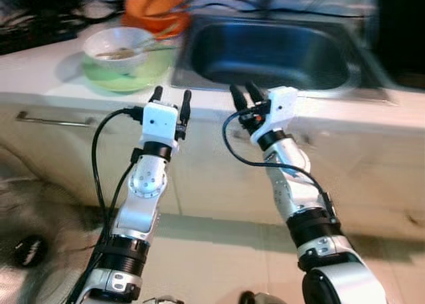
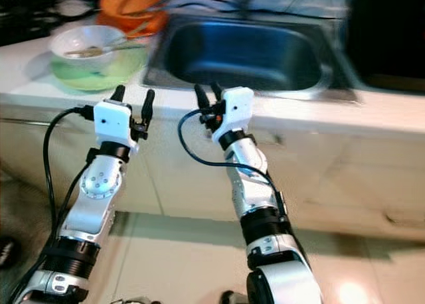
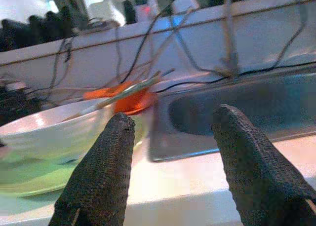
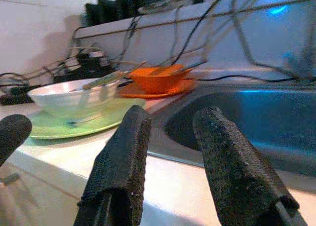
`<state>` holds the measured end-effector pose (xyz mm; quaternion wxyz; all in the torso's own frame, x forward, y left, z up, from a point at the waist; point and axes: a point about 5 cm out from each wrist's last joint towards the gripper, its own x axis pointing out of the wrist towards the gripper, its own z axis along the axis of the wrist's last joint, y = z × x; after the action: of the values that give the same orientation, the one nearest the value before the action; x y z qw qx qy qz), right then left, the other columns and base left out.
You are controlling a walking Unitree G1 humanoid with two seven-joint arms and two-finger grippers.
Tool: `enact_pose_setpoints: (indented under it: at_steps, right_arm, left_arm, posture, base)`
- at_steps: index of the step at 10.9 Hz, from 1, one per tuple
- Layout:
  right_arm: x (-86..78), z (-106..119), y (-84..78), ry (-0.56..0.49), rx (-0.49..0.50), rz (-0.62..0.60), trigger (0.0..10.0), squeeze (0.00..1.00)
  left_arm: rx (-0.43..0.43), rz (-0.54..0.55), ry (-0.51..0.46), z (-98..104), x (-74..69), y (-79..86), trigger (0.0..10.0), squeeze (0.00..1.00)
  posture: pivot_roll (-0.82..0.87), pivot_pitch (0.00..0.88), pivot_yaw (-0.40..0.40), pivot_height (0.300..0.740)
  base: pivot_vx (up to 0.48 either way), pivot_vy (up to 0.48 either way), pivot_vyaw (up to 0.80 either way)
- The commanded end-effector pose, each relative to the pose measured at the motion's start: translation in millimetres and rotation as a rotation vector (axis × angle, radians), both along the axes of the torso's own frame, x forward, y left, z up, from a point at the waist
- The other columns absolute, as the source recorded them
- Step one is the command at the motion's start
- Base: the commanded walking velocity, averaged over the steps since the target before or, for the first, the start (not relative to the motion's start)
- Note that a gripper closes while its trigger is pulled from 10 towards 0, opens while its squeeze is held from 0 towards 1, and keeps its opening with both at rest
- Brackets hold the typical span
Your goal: Kitchen organization
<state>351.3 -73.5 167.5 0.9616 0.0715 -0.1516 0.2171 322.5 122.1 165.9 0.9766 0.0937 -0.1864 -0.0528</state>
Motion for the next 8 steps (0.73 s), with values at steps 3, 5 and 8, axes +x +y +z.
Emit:
enact_pose_setpoints:
  at_steps: [3,5,8]
  right_arm:
    - [-0.7,0.6,0.0,-0.015,-0.012,-0.003,10.0,0.0]
    - [-0.9,0.3,1.1,-0.015,-0.013,0.0,10.0,0.0]
    - [-1.5,-0.6,2.5,-0.02,-0.026,0.004,10.0,0.0]
  left_arm:
    - [0.009,0.011,-0.022,4.7,-0.1,2.1,10.0,0.0]
    - [0.01,0.016,-0.028,5.2,-0.3,3.2,10.0,0.0]
    - [0.009,0.02,-0.034,6.2,-0.5,4.0,10.0,0.0]
  posture:
    - [0.07,0.075,0.003,0.74]
    - [0.08,0.075,0.004,0.74]
    - [0.08,0.075,0.003,0.74]
  base:
    - [0.262,0.0,0.0]
    - [0.291,0.0,0.0]
    - [0.294,0.0,0.37]
